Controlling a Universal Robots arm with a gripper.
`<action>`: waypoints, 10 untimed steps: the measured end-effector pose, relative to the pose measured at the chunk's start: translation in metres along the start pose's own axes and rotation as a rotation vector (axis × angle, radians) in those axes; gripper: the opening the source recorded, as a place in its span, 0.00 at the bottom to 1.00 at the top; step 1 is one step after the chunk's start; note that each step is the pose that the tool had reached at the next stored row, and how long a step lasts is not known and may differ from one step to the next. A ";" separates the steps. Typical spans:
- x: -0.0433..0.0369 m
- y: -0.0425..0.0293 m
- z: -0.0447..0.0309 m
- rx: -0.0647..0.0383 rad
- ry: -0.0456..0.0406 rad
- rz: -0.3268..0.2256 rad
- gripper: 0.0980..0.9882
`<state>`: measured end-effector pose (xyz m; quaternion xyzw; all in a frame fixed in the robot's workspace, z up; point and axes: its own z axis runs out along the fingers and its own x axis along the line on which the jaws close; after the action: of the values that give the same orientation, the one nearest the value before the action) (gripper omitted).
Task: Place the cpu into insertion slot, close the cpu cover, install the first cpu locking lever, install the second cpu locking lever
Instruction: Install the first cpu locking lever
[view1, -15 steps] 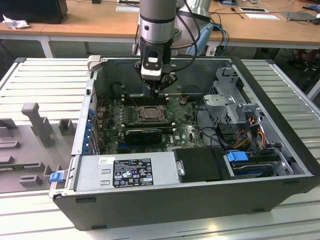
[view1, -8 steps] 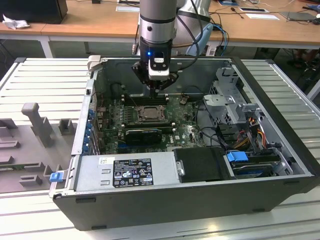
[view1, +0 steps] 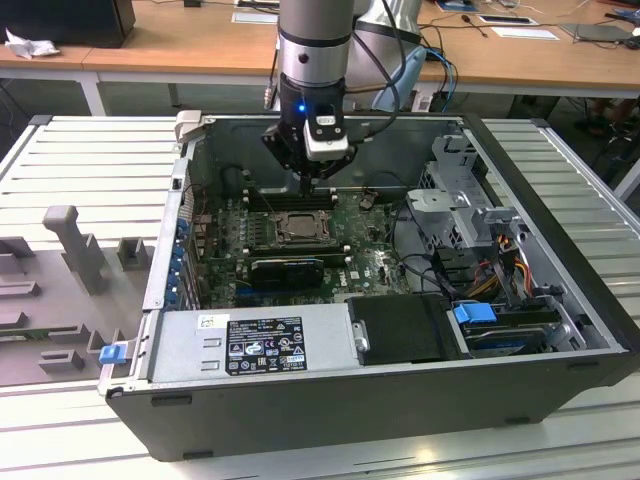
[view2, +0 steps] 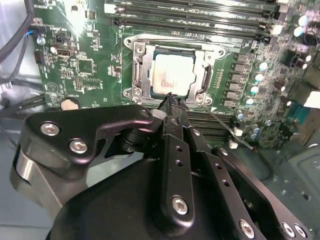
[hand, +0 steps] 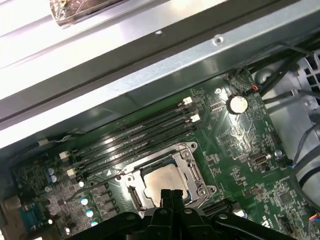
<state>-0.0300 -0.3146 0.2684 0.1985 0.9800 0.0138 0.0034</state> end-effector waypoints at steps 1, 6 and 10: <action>0.0000 0.0000 0.0000 0.000 0.0004 -0.014 0.01; 0.0000 0.0000 0.0000 0.000 0.0032 -0.113 0.01; 0.0000 0.0000 0.0000 0.000 0.0048 -0.170 0.01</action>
<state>-0.0300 -0.3146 0.2684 0.1148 0.9933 0.0140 0.0022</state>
